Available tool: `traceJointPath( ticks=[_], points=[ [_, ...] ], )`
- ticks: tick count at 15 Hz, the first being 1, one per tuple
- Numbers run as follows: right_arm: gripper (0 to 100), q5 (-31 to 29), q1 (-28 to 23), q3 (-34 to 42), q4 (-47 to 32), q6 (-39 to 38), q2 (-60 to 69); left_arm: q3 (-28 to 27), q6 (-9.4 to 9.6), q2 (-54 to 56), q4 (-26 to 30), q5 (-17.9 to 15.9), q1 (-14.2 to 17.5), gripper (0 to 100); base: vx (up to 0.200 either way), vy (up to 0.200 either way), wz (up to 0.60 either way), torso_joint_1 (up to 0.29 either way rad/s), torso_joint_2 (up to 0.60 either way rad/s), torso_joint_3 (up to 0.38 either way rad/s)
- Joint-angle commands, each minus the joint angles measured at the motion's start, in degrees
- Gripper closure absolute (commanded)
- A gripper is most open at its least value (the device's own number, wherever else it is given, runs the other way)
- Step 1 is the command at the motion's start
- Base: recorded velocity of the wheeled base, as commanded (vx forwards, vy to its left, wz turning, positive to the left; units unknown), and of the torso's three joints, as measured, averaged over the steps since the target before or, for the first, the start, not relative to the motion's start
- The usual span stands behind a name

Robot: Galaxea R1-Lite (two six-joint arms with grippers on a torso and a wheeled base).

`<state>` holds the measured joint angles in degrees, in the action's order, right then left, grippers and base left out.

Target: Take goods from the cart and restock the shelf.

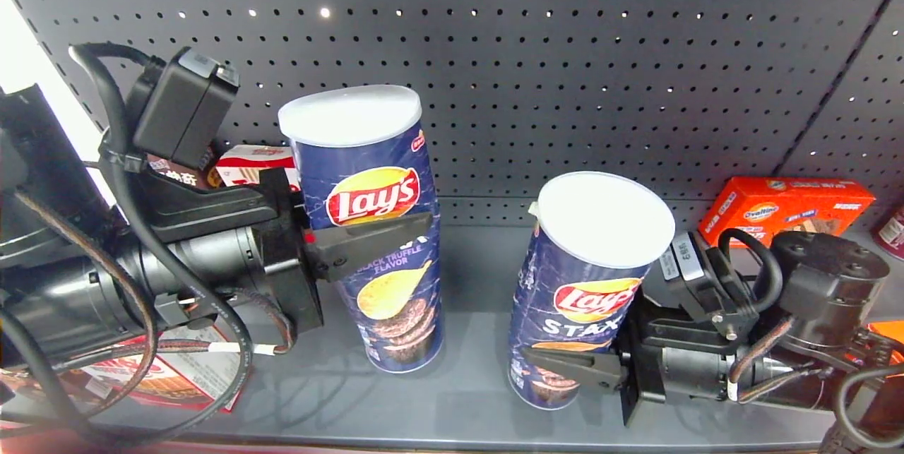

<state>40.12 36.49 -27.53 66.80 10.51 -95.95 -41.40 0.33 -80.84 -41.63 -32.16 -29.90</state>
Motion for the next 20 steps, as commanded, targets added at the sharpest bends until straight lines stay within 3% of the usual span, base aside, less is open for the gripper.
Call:
traceJointPath(
  ticks=[1,14,20],
  points=[
    [100,0.0,0.0,1.3,0.3,0.1,-1.0,0.0,0.02,-0.1,0.0,0.0,0.2,100,0.0,0.0,0.0,0.0,0.0,0.0],
    [100,-1.4,1.4,-2.3,4.7,0.2,-10.6,0.1,0.02,-0.1,0.0,-0.4,2.0,100,0.0,0.0,0.0,0.0,0.0,0.0],
    [100,-1.5,0.3,-0.7,4.7,0.4,-6.8,0.7,0.11,-0.1,-0.1,-0.4,2.0,100,0.0,0.0,0.0,0.0,0.0,0.0]
  ],
)
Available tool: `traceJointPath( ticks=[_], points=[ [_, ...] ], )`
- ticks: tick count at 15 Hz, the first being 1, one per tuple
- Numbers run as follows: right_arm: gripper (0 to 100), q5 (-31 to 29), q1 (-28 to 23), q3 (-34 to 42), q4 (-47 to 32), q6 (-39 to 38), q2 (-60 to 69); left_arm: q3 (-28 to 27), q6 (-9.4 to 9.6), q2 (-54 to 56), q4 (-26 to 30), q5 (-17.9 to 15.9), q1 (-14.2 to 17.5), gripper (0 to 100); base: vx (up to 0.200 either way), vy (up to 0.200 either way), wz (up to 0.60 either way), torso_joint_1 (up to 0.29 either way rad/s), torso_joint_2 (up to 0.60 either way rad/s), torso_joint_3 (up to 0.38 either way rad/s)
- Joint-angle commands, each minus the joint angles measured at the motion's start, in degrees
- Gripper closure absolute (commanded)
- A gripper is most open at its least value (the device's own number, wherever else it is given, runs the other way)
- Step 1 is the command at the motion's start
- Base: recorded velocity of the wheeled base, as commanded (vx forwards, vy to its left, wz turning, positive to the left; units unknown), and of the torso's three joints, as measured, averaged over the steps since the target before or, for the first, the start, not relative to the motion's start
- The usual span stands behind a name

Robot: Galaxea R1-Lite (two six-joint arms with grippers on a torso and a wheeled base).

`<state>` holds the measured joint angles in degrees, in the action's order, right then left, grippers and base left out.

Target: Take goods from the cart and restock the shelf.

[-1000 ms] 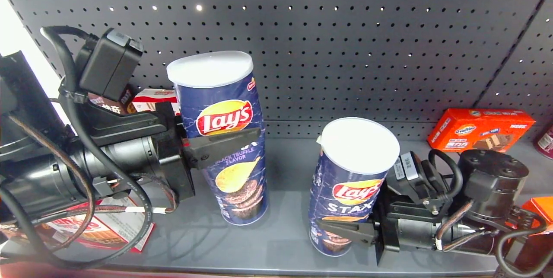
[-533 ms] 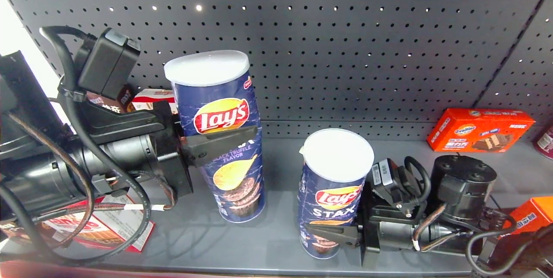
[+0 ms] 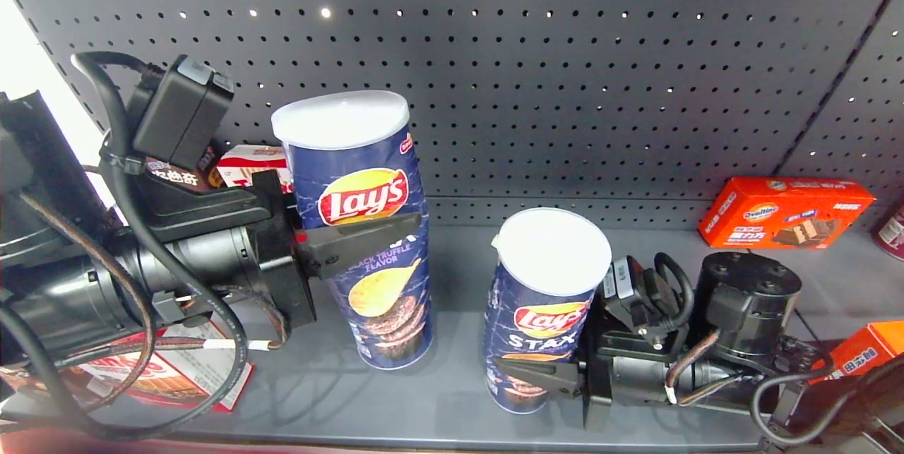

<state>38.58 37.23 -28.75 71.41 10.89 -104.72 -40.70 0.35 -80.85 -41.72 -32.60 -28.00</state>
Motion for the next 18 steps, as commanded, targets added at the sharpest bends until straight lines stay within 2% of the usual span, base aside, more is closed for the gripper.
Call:
traceJointPath(
  ticks=[1,4,11,18],
  points=[
    [100,0.0,-0.9,1.5,0.0,0.0,3.9,0.1,0.09,-0.1,0.0,0.0,0.1,100,0.0,0.0,0.0,0.0,0.0,0.0],
    [100,-0.1,-1.6,5.6,0.0,0.0,7.4,0.2,0.09,-0.3,0.0,-0.1,0.0,100,0.0,0.0,0.0,0.0,0.0,0.0],
    [100,-0.9,0.6,1.7,0.1,0.0,2.3,0.6,0.09,-0.1,0.0,-0.1,0.0,100,0.0,0.0,0.0,0.0,0.0,0.0],
    [100,-0.8,-0.9,1.5,0.1,0.2,0.6,0.6,0.09,-0.1,0.0,-0.1,0.0,100,0.0,0.0,0.0,0.0,0.0,0.0]
  ],
)
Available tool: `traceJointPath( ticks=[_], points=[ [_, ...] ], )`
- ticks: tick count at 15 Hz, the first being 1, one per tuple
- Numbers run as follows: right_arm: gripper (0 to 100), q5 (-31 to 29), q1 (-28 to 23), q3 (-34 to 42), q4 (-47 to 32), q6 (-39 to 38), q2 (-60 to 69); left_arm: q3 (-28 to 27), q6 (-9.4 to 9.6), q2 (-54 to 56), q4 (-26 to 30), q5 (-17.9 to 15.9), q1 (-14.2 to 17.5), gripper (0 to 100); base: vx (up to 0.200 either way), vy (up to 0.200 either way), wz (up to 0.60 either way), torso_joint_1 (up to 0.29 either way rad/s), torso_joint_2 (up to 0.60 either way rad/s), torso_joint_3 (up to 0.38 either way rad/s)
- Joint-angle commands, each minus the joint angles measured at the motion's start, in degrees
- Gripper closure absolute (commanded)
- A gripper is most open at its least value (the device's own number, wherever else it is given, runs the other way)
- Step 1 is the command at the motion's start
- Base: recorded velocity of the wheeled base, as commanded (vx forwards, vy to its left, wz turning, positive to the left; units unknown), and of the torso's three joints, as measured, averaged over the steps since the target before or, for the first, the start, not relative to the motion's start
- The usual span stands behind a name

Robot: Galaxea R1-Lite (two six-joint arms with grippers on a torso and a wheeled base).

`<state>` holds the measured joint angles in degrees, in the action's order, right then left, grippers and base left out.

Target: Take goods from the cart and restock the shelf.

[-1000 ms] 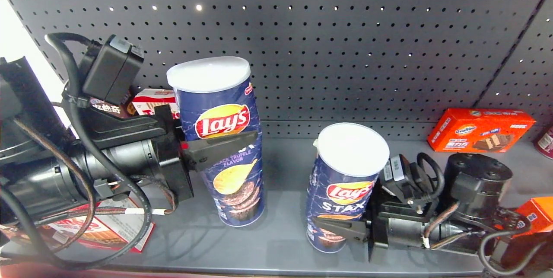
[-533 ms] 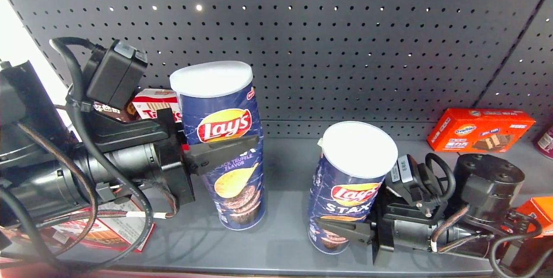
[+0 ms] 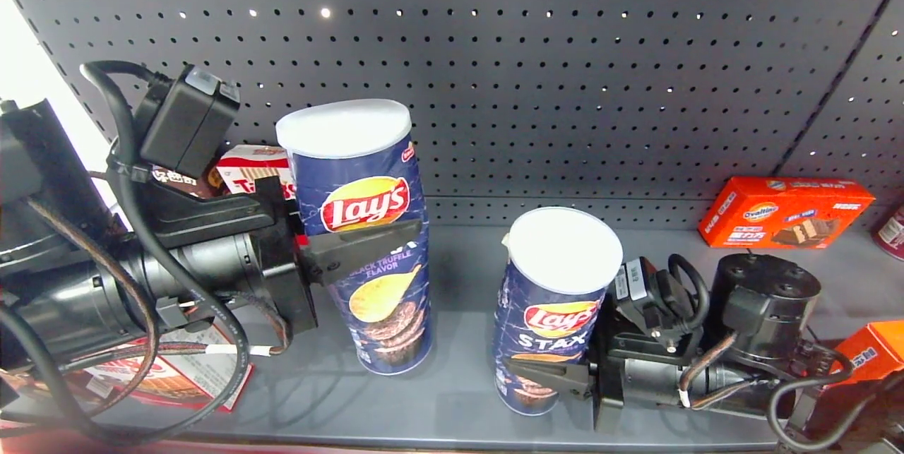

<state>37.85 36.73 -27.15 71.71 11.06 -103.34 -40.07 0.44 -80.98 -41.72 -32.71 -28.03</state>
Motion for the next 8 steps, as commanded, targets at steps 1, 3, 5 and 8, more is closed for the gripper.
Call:
traceJointPath(
  ticks=[1,3,5,8],
  points=[
    [100,0.0,-0.5,0.3,-0.2,0.1,-0.8,0.1,0.0,0.0,0.0,0.0,-0.1,100,0.0,0.0,0.0,0.0,0.0,0.0],
    [0,-0.1,-0.4,0.8,-0.2,0.2,-0.8,0.1,0.0,0.0,0.0,0.0,0.0,100,0.0,0.0,0.0,0.0,0.0,0.0],
    [0,-0.1,-0.6,2.3,0.1,0.3,0.7,0.1,0.0,0.0,0.0,0.0,0.0,100,0.0,0.0,0.0,0.0,0.0,0.0],
    [0,-0.1,-3.2,8.0,1.2,0.0,8.8,0.5,0.09,0.1,0.0,0.0,-0.1,100,0.0,0.0,0.0,0.0,0.0,0.0]
  ],
)
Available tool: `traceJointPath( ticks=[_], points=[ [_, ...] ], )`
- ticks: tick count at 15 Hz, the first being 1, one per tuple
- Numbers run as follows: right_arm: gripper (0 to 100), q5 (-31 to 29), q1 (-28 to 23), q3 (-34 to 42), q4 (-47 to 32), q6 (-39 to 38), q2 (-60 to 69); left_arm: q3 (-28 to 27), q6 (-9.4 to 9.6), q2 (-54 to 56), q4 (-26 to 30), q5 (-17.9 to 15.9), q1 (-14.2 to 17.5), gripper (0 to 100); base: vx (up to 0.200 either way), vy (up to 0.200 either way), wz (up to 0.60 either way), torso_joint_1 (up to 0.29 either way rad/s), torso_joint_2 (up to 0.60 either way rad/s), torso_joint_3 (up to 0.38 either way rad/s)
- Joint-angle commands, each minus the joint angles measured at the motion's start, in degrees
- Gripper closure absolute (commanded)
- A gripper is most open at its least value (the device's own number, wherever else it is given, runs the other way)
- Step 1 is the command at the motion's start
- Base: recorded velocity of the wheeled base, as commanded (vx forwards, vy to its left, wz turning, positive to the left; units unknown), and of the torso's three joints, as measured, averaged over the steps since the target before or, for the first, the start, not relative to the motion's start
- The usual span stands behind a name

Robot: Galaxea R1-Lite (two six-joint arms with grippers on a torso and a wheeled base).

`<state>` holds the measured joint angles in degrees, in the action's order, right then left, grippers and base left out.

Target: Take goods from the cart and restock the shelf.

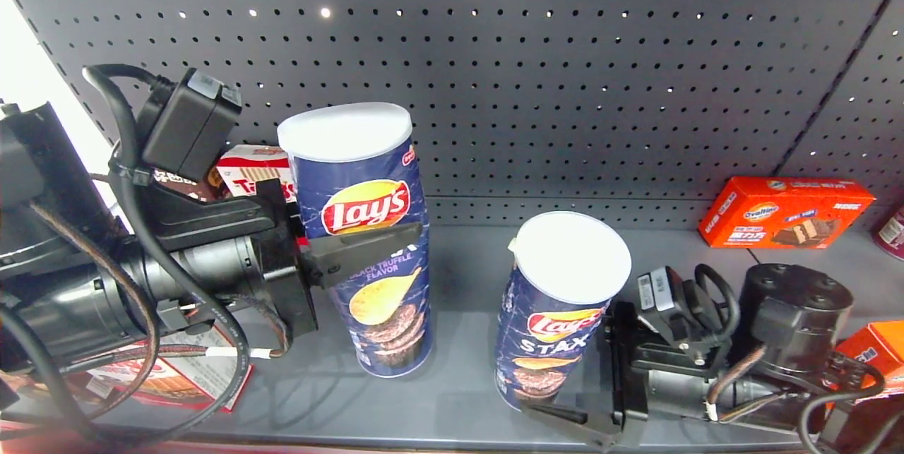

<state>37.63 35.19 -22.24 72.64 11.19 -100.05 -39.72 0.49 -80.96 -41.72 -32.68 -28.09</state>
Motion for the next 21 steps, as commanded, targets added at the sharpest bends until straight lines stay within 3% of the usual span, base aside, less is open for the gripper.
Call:
traceJointPath(
  ticks=[1,4,5,7,9,11,13,15,18,21],
  points=[
    [0,0.1,-3.1,5.1,0.1,-0.1,9.3,0.4,0.04,0.1,-0.1,0.0,0.0,100,0.0,0.0,0.0,0.0,0.0,0.0],
    [0,0.1,-8.5,11.8,-0.8,-0.4,21.9,1.2,0.13,0.2,-0.1,0.1,0.1,100,0.0,0.0,0.0,0.0,0.0,0.0],
    [0,0.1,-12.4,13.8,-3.3,-2.0,29.3,1.7,0.13,0.4,-0.2,0.2,0.0,100,0.0,0.0,0.0,0.0,0.0,0.0],
    [0,-1.2,-19.7,12.8,-11.6,-4.7,40.1,2.2,0.22,1.1,-0.2,0.3,-0.1,100,0.0,0.0,0.0,0.0,0.0,0.0],
    [0,-6.8,-27.2,9.8,-22.7,-5.1,50.2,2.1,0.13,1.7,-0.2,0.3,0.0,100,0.0,0.0,0.0,0.0,0.0,0.0],
    [0,-12.9,-31.2,10.4,-33.0,-5.1,60.6,2.1,0.22,2.0,-0.2,0.3,0.1,100,0.0,0.0,0.0,0.0,0.0,0.0],
    [0,-18.4,-32.7,11.7,-42.2,-5.1,69.4,2.2,0.22,2.6,-0.3,0.4,0.2,100,0.0,0.0,0.0,0.0,0.0,0.0],
    [0,-24.2,-33.4,12.0,-59.2,-5.1,84.5,2.7,0.3,2.8,-0.6,0.4,0.2,100,0.0,0.0,0.0,0.0,0.0,0.0],
    [0,-32.6,-35.1,12.7,-77.9,-5.8,100.0,2.9,0.22,2.7,-2.9,0.3,0.1,100,0.0,0.0,0.0,0.0,0.0,0.0],
    [0,-43.2,-35.2,16.1,-78.7,-7.7,100.0,3.8,0.3,3.0,-3.0,0.3,-0.1,100,0.0,0.0,0.0,0.0,0.0,0.0]
  ],
)
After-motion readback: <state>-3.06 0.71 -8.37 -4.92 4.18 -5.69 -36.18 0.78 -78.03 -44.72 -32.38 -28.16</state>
